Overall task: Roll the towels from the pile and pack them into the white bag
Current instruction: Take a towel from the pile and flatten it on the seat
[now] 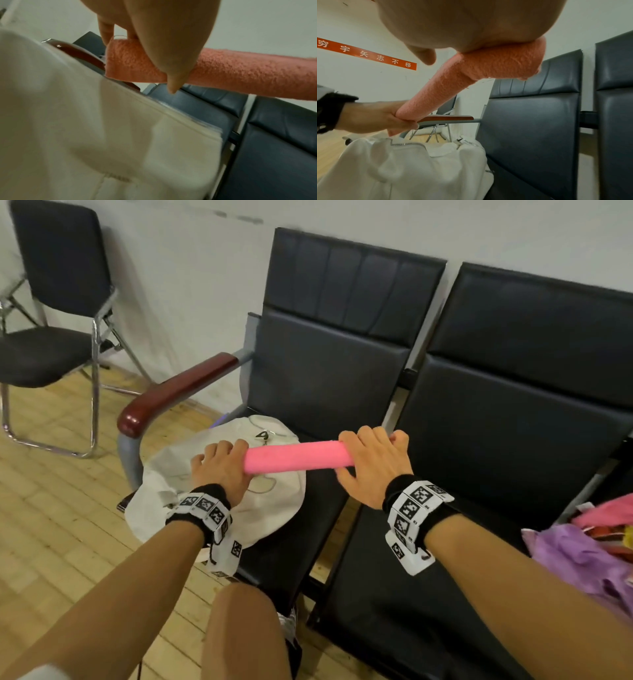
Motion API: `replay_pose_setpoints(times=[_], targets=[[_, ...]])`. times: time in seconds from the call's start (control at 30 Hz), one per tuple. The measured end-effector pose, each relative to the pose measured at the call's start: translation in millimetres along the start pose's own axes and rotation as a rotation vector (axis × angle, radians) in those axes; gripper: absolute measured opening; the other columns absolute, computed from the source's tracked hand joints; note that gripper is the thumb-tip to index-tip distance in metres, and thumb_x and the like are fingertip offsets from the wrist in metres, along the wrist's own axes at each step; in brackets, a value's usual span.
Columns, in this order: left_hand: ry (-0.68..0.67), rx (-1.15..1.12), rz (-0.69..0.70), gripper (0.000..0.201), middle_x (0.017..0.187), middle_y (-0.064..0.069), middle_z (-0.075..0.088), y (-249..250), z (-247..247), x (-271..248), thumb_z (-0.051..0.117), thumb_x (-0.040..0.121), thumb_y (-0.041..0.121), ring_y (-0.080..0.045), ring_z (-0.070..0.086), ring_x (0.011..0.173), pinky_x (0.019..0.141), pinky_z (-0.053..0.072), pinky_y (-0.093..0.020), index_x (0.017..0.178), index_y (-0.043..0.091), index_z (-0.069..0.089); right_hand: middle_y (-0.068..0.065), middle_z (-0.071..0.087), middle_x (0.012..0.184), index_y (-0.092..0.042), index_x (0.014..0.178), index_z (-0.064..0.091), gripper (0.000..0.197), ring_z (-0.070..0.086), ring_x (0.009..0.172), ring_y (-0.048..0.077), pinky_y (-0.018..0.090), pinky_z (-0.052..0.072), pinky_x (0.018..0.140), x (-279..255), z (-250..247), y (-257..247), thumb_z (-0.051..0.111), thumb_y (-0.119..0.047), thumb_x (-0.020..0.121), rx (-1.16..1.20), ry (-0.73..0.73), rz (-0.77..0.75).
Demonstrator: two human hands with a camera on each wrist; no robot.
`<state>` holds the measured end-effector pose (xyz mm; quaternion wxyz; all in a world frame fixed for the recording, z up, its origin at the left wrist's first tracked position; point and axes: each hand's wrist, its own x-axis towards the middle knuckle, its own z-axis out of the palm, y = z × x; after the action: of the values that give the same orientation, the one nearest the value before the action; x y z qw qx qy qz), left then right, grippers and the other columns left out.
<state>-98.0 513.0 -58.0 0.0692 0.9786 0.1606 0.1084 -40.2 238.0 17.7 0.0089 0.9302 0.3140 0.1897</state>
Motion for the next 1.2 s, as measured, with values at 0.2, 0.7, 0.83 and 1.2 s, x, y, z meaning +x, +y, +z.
replay_pose_setpoints(times=[0.2, 0.7, 0.83, 1.2], targets=[[-0.247, -0.095, -0.148, 0.036, 0.104, -0.001, 0.062, -47.6, 21.6, 21.0, 0.049, 0.087, 0.058, -0.029, 0.060, 0.094, 0.089, 0.045, -0.047, 0.107, 0.028, 0.044, -0.001, 0.051, 0.101, -0.027, 0.123, 0.050, 0.039, 0.047, 0.091, 0.022, 0.047, 0.031, 0.089, 63.6, 23.1, -33.6, 0.041, -0.039, 0.087, -0.037, -0.012, -0.113], [-0.454, -0.061, -0.264, 0.100, 0.123, -0.001, 0.066, -86.0, 23.8, -34.3, 0.044, 0.068, 0.091, -0.026, 0.059, 0.115, 0.110, 0.034, -0.046, 0.143, 0.026, 0.032, 0.009, 0.059, 0.108, -0.014, 0.114, 0.060, 0.046, 0.052, 0.109, 0.033, 0.048, 0.035, 0.100, 135.0, 119.3, -165.5, 0.055, 0.005, 0.073, 0.252, -0.213, -0.534], [-0.515, -0.057, -0.337, 0.109, 0.127, 0.001, 0.060, -90.8, 20.0, -39.6, 0.037, 0.060, 0.098, -0.026, 0.051, 0.125, 0.116, -0.002, -0.063, 0.145, 0.030, 0.030, 0.001, 0.058, 0.120, -0.028, 0.116, 0.055, 0.030, 0.041, 0.129, 0.027, 0.051, 0.022, 0.108, 123.7, 142.7, -183.7, 0.053, -0.029, 0.086, 0.111, -0.503, -0.556], [-0.509, -0.019, -0.339, 0.116, 0.121, -0.001, 0.060, -74.4, 9.3, -37.9, 0.017, 0.055, 0.103, -0.030, 0.055, 0.119, 0.111, -0.009, -0.070, 0.140, 0.027, 0.036, 0.005, -0.038, 0.155, -0.052, 0.142, -0.027, 0.126, -0.027, 0.145, 0.037, 0.077, 0.008, 0.108, 100.3, 122.4, -106.4, 0.068, -0.006, 0.074, -0.025, -0.559, 0.059]])
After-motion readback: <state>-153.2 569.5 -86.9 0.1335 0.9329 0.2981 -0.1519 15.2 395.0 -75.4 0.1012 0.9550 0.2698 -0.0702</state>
